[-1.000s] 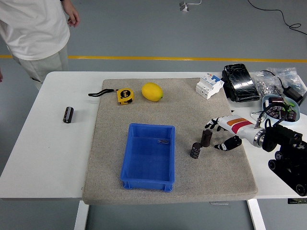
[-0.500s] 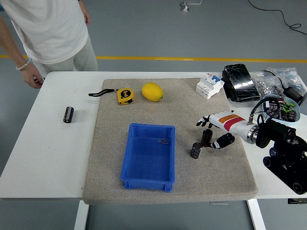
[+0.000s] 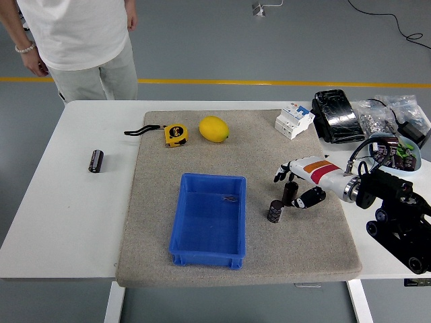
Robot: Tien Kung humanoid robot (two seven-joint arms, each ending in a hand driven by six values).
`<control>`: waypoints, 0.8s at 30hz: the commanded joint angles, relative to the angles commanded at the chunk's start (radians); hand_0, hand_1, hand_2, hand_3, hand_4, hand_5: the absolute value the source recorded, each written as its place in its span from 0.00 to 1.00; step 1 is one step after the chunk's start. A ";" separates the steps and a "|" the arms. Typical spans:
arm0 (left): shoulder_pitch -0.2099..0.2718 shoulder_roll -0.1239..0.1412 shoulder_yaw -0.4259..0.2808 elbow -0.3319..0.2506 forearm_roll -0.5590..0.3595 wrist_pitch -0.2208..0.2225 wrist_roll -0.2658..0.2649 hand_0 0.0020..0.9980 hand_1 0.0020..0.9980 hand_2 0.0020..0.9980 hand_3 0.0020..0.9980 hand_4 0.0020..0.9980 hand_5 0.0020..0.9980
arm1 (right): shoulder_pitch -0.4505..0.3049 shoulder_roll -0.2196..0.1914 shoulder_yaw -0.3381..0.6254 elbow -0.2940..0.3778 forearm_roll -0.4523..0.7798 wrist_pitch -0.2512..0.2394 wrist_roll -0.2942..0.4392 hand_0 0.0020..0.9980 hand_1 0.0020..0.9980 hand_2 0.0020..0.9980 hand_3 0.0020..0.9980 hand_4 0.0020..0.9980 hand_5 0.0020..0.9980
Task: Pick up the battery,place it into the box
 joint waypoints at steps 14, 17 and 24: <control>-0.001 0.002 -0.016 0.001 0.031 0.001 0.008 0.76 0.71 0.72 0.64 0.71 0.61 | -0.002 0.004 -0.006 -0.004 0.023 0.003 0.003 0.43 0.45 0.49 0.47 0.67 0.00; -0.002 0.004 -0.020 0.001 0.041 0.000 0.011 0.76 0.71 0.72 0.64 0.71 0.61 | 0.000 0.003 -0.003 -0.003 0.027 0.003 0.003 0.39 0.42 0.47 0.46 0.63 0.00; -0.003 0.004 -0.022 0.001 0.049 -0.001 0.013 0.76 0.71 0.72 0.64 0.71 0.61 | 0.001 0.000 0.004 -0.003 0.035 0.006 0.006 0.38 0.40 0.45 0.44 0.64 0.00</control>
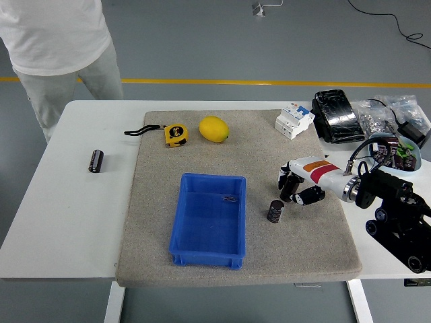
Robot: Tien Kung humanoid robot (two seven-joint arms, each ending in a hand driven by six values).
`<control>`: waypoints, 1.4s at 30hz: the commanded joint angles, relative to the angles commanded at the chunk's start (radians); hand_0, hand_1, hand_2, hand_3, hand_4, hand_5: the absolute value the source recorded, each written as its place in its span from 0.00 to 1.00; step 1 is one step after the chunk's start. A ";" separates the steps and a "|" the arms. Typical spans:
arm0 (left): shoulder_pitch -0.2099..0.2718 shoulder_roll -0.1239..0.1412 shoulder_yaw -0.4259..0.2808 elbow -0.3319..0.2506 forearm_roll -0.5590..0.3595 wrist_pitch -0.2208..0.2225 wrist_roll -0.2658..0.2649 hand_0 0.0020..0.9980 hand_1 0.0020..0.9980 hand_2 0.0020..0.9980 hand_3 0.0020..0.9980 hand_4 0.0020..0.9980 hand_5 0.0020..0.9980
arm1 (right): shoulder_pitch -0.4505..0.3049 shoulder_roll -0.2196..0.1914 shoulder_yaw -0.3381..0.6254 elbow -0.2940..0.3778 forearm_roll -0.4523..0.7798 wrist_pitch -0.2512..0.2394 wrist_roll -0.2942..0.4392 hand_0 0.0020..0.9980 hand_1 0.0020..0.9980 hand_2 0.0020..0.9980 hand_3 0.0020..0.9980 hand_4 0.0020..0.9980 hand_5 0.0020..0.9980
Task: Pick up the battery,place it into the box
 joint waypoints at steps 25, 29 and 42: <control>0.002 0.002 -0.013 0.003 0.023 0.000 0.005 0.76 0.69 0.71 0.64 0.71 0.61 | 0.021 -0.003 0.023 0.055 -0.020 0.010 -0.012 0.38 0.39 0.44 0.44 0.61 0.00; 0.002 0.003 -0.016 0.003 0.027 0.000 0.006 0.76 0.69 0.71 0.64 0.71 0.61 | 0.044 0.002 0.029 0.093 -0.029 0.012 -0.015 0.38 0.39 0.44 0.43 0.61 0.00; 0.003 0.007 -0.020 0.004 0.030 0.001 0.006 0.76 0.69 0.71 0.64 0.71 0.61 | 0.104 0.034 -0.019 0.251 -0.043 0.022 -0.032 0.38 0.39 0.44 0.43 0.61 0.00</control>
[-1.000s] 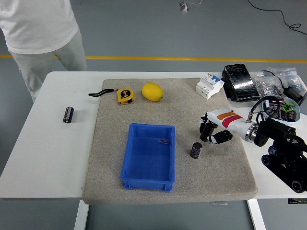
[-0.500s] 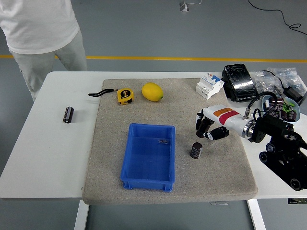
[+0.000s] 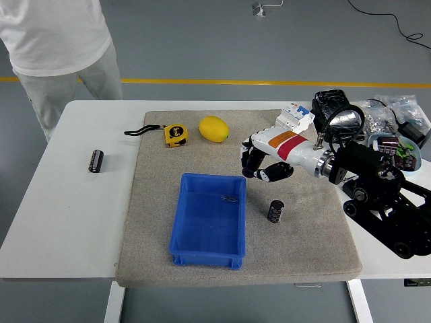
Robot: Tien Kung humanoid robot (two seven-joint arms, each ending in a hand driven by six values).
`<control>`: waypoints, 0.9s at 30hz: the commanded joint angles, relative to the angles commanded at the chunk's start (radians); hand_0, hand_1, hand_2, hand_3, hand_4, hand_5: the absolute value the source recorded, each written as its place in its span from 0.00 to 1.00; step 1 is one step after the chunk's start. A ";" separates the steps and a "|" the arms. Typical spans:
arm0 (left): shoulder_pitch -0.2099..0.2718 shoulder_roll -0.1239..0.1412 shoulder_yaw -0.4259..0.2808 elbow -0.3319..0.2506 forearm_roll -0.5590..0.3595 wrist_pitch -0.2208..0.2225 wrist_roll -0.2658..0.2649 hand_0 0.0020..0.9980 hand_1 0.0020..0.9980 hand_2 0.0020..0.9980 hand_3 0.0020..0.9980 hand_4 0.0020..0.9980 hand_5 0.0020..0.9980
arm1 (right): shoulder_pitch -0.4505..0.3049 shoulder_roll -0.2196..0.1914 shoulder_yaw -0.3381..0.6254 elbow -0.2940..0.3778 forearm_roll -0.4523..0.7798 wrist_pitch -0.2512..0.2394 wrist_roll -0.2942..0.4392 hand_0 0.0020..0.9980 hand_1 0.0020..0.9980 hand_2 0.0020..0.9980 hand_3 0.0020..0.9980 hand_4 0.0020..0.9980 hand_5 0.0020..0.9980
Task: Pick up the battery,place it into the box
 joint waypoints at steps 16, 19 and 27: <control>0.002 0.003 -0.020 0.000 0.029 0.001 0.009 0.76 0.69 0.71 0.64 0.71 0.61 | 0.061 0.068 -0.152 0.106 0.001 0.010 -0.004 0.40 0.40 0.46 0.47 0.61 0.00; 0.002 0.004 -0.020 0.000 0.029 0.001 0.009 0.76 0.69 0.70 0.63 0.70 0.60 | 0.061 0.068 -0.156 0.098 -0.005 0.012 0.003 0.46 0.51 0.70 0.82 0.78 0.03; -0.003 0.004 -0.020 0.000 0.031 0.000 0.009 0.76 0.69 0.70 0.63 0.71 0.60 | 0.059 0.061 -0.149 0.076 0.008 -0.002 0.035 0.59 0.65 0.80 0.91 0.88 0.08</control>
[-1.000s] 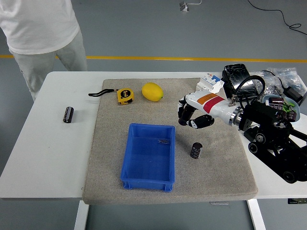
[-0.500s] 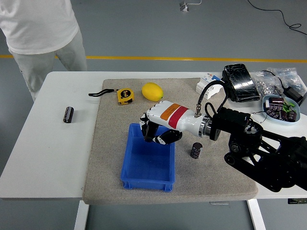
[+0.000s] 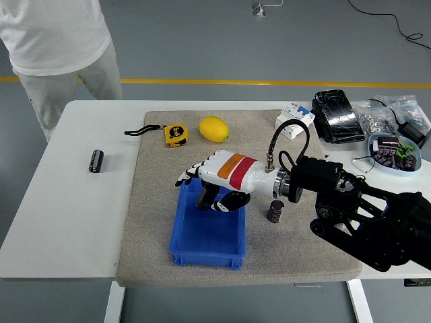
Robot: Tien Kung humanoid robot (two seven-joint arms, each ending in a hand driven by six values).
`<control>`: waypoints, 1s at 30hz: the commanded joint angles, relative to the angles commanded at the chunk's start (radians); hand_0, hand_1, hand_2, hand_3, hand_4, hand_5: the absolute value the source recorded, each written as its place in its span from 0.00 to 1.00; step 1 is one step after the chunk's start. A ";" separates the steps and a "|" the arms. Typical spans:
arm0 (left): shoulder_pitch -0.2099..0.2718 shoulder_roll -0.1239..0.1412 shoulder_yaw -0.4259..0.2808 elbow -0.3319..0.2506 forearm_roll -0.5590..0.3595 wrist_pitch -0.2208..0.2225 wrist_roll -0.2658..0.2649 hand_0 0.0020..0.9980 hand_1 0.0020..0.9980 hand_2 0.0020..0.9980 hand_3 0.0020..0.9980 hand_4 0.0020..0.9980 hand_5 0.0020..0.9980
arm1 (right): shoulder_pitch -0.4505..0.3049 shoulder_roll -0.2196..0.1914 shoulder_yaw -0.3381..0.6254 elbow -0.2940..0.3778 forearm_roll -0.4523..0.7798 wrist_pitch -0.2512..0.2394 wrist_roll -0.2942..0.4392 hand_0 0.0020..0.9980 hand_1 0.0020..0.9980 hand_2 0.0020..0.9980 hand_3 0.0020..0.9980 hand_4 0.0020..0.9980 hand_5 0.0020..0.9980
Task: Pick up the battery,place it into the box
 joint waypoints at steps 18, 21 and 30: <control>0.004 -0.001 0.004 0.001 -0.012 0.001 -0.003 0.76 0.69 0.70 0.63 0.71 0.60 | -0.033 -0.060 0.119 -0.010 -0.037 0.036 -0.023 0.60 0.60 0.73 0.83 0.88 0.08; 0.004 -0.002 0.005 0.002 -0.012 0.000 -0.002 0.76 0.69 0.70 0.63 0.71 0.60 | -0.050 -0.086 0.149 -0.009 -0.046 0.045 -0.028 0.57 0.56 0.67 0.69 0.84 0.08; 0.005 -0.006 0.007 0.003 -0.022 0.000 -0.006 0.76 0.68 0.70 0.63 0.71 0.60 | -0.149 -0.156 0.192 0.006 -0.043 0.070 -0.038 0.53 0.51 0.60 0.65 0.79 0.05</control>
